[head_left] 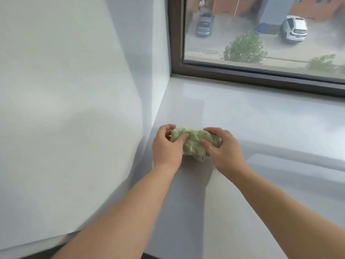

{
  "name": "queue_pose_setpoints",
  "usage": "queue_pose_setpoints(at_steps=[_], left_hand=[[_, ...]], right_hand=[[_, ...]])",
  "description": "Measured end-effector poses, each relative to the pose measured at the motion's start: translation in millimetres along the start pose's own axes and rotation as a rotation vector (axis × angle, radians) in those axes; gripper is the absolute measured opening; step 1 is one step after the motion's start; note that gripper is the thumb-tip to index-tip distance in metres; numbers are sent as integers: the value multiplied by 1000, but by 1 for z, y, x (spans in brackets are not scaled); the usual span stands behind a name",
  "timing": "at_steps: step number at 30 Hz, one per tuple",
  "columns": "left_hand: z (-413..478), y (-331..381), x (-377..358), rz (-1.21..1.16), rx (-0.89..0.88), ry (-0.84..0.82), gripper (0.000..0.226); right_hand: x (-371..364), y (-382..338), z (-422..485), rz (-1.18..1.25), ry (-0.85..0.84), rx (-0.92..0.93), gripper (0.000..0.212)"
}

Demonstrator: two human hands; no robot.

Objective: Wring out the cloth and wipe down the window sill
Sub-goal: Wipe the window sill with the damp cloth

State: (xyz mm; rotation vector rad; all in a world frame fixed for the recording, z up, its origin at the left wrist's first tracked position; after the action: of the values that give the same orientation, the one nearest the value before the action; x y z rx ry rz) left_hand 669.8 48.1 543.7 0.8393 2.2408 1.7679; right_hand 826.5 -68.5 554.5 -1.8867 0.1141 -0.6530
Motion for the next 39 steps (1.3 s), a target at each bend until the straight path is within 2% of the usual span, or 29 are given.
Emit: queue_pose_setpoints(at_steps=[2,4,7,10,12,13,15,17,19,22,24,29,31,35,37,39], left_hand=[[13,-2,-7,45,6,-12,42],[21,-5,-10,179,-37,-18,33],[18,-6,-1,326,-196,48,24],[29,-10,-1,160,-162,-15,29],[29,-11,5,95,-136,-25,33],[25,-11,9,170,-159,-6,36],[14,-11,17,453,-257,55,37],[8,-15,14,735,-325,47,38],[9,-20,9,856,-301,-11,44],[13,-24,4,893,-216,-63,60],[14,-26,5,909,-197,-76,66],[14,-24,6,924,-194,-65,65],[12,-23,5,932,-198,-65,64],[11,-20,5,940,-209,-42,61],[11,-21,5,950,-208,-44,61],[9,-20,6,947,-204,-36,62]], right_hand=[[6,-6,15,-297,-14,71,36],[1,-19,17,-586,-47,235,43],[-44,-25,18,-846,-311,415,51],[-70,-20,27,-1077,-388,447,55],[-74,-20,35,-1089,-379,398,55],[-76,-19,39,-1081,-383,376,54],[-80,-21,53,-1077,-405,403,51],[-78,-27,84,-1070,-414,444,48],[-66,-34,137,-1059,-369,419,48],[-43,-46,217,-1019,-233,269,51],[-45,-54,233,-998,-189,240,53],[-70,-49,181,-1105,-344,533,51],[-57,-53,209,-1140,-314,505,48],[-51,-69,268,-1090,-160,314,48],[-61,-69,258,-1054,-172,325,50],[-69,-61,228,-1078,-253,447,52]])
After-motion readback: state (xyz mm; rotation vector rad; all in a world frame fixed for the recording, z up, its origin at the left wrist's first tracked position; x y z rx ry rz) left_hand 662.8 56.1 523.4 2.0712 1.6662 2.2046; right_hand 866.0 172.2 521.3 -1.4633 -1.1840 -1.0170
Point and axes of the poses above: each hand's wrist, its own z-axis towards the middle knuckle, its own x-axis out of the back of the hand, y = z × x, the point moved 9 cm from there along z, towards the middle knuckle, and after that the axes turned 13 degrees about -y, right-handed, at the moved point
